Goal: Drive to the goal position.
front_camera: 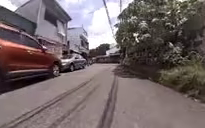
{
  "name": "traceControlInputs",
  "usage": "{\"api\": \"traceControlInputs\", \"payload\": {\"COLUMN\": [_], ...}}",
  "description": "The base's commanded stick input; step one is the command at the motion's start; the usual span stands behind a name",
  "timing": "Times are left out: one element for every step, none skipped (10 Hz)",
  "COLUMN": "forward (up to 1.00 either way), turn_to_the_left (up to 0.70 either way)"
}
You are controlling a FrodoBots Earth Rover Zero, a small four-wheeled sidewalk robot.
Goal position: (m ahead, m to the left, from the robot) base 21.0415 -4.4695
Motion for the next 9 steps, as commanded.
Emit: {"api": "traceControlInputs", "payload": {"forward": [0.7,0.7,0.7,0.7,0.7,0.7,0.7,0.7,0.7], "turn_to_the_left": [0.0,0.0,0.0,0.0,0.0,0.0,0.0,0.0,0.0]}}
